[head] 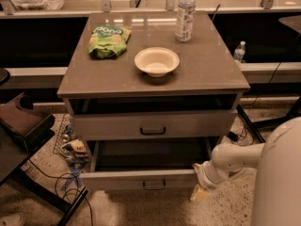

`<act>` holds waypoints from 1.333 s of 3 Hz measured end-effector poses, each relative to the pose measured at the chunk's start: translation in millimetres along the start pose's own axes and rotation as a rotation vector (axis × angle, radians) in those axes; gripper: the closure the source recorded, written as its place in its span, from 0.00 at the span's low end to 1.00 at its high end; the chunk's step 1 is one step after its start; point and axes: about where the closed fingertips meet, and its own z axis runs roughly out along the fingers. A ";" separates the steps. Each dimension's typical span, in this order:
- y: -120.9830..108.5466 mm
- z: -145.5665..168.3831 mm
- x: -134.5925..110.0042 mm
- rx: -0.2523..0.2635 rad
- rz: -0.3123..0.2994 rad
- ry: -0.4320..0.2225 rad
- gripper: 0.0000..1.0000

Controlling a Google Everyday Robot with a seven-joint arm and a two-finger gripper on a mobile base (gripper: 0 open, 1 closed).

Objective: Open middle drawer

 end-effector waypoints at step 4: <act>19.2 -14.3 11.5 -0.027 0.037 0.026 1.00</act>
Offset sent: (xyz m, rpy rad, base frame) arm -0.1577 -0.1046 0.0306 -0.1454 0.1532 -0.3242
